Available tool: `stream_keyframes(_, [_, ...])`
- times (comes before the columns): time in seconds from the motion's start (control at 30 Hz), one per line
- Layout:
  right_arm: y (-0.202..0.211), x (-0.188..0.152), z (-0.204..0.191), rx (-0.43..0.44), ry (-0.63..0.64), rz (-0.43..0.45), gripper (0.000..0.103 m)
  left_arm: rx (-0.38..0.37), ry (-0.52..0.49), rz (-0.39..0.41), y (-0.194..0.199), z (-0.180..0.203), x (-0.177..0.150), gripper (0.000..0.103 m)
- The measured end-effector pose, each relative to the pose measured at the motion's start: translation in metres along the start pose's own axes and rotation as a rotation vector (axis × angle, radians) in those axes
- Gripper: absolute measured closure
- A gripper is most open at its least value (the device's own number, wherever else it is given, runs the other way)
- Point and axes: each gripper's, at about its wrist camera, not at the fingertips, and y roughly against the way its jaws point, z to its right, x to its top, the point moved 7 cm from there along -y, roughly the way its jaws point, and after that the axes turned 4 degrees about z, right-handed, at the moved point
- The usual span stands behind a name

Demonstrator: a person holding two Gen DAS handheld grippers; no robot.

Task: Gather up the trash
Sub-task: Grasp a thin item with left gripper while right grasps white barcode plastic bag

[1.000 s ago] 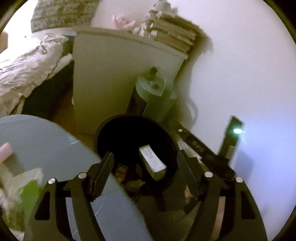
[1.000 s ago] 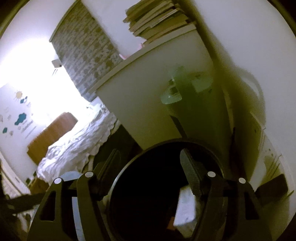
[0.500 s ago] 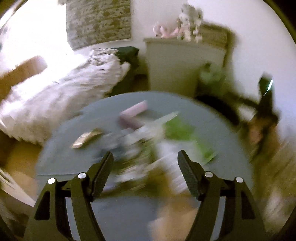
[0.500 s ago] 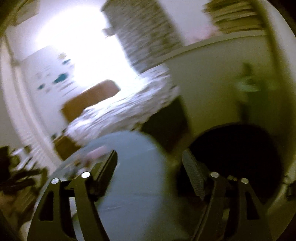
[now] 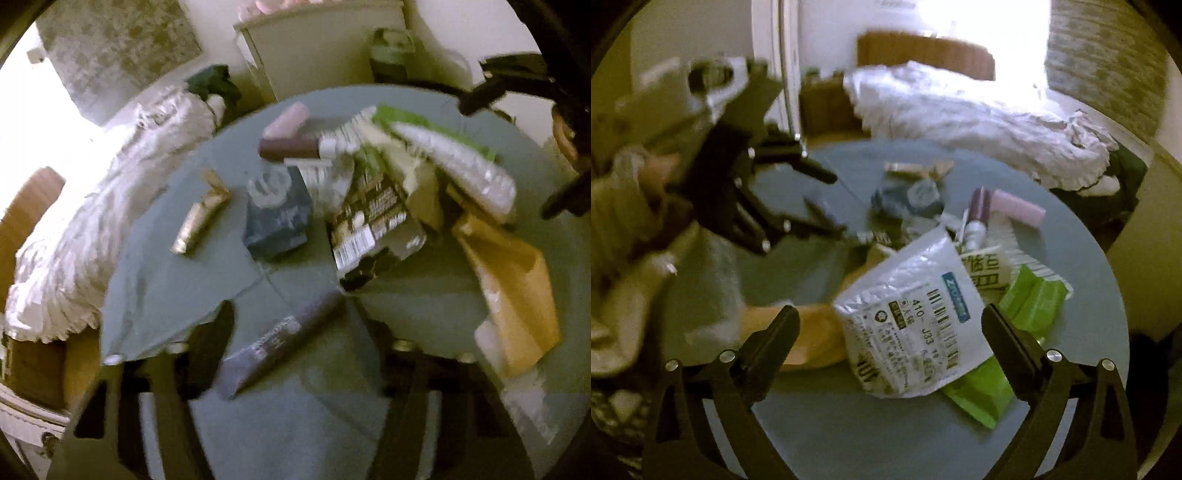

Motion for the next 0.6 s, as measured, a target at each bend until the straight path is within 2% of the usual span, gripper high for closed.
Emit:
stream_keyframes(0.07, [-0.014, -0.002, 0.006, -0.028, -0.014, -0.046, 0.010, -0.041, 0.038, -0.001, -0.003, -0.002, 0.001, 0.069])
stream_keyframes(0.1, [-0.021, -0.004, 0.008, -0.010, -0.049, -0.069, 0.028, -0.048, 0.056, -0.003, -0.004, -0.003, 0.000, 0.072])
stream_keyframes(0.13, [-0.028, -0.005, 0.010, 0.012, -0.098, -0.084, 0.034, -0.043, 0.073, 0.005, -0.004, -0.005, 0.000, 0.076])
stream_keyframes(0.17, [-0.030, -0.007, 0.017, 0.030, -0.142, -0.080, 0.036, -0.042, 0.082, 0.007, -0.004, -0.006, -0.001, 0.081])
stream_keyframes(0.2, [-0.029, -0.006, 0.021, 0.044, -0.184, -0.061, 0.044, -0.033, 0.086, 0.007, -0.004, -0.007, -0.002, 0.087])
stream_keyframes(0.23, [-0.027, -0.007, 0.023, 0.058, -0.209, -0.051, 0.050, -0.011, 0.097, 0.000, -0.004, -0.010, -0.004, 0.089])
stream_keyframes(0.27, [-0.024, -0.008, 0.026, 0.071, -0.244, -0.034, 0.052, -0.006, 0.114, 0.002, -0.002, -0.012, -0.005, 0.093])
stream_keyframes(0.33, [-0.016, -0.009, 0.031, 0.090, -0.301, -0.001, 0.065, -0.009, 0.164, 0.013, 0.001, -0.017, -0.008, 0.098])
stream_keyframes(0.47, [0.013, -0.009, 0.046, 0.121, -0.404, 0.095, 0.075, -0.028, 0.284, 0.074, 0.019, -0.028, -0.006, 0.098])
stream_keyframes(0.6, [0.050, -0.006, 0.067, 0.145, -0.489, 0.233, 0.083, -0.058, 0.328, 0.163, 0.047, -0.025, 0.021, 0.098])
